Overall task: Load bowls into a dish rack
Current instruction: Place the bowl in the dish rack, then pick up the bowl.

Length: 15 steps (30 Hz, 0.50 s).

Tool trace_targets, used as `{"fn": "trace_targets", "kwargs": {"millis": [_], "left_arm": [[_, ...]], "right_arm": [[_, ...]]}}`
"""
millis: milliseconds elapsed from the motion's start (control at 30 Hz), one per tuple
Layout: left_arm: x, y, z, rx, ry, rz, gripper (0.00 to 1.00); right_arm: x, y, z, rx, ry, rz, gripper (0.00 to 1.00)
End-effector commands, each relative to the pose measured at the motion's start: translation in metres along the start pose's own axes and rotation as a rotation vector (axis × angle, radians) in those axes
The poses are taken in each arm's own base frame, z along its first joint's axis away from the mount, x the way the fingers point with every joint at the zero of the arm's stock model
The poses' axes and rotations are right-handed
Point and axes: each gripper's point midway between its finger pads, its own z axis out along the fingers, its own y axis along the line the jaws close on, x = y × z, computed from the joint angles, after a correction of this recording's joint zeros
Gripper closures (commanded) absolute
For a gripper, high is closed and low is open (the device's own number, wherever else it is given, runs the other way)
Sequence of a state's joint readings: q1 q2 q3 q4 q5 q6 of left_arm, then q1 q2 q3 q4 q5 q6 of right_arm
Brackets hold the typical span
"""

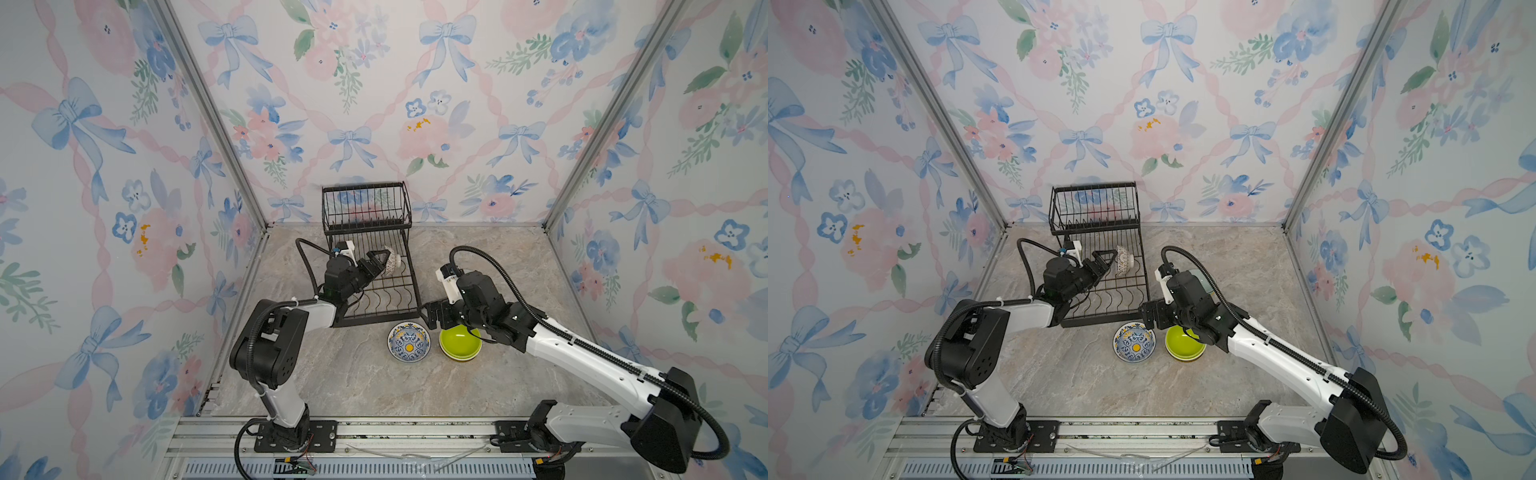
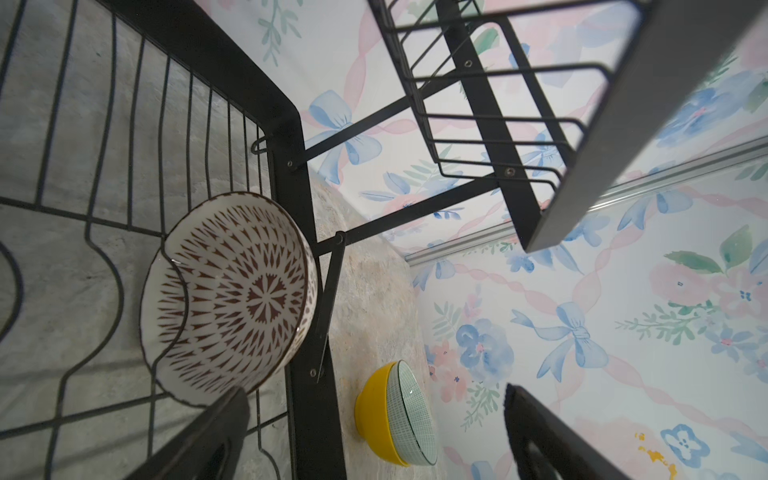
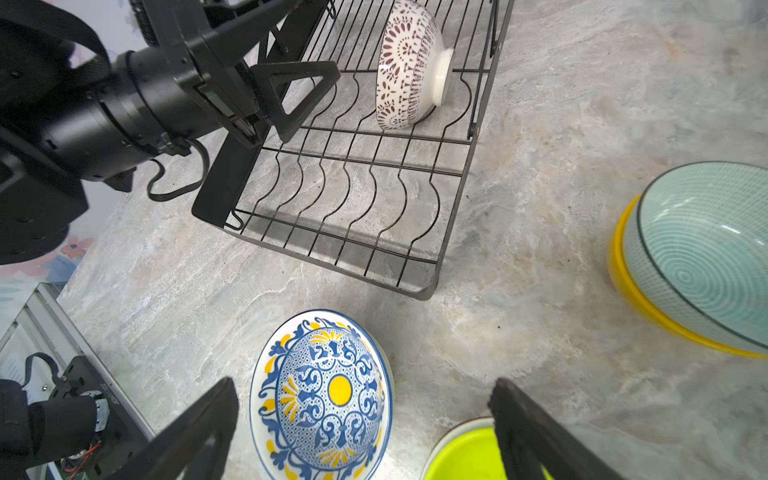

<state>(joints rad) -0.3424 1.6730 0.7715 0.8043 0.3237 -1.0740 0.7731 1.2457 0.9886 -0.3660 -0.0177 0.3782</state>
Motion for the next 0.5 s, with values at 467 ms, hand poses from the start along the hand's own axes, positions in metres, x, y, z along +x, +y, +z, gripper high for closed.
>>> {"fn": "trace_targets", "kwargs": {"millis": [467], "left_arm": [[0.089,-0.035,-0.087,-0.224,0.264,0.542,0.02]], "right_arm": [[0.032,0.002,-0.054,-0.060,0.053,0.001,0.04]]}}
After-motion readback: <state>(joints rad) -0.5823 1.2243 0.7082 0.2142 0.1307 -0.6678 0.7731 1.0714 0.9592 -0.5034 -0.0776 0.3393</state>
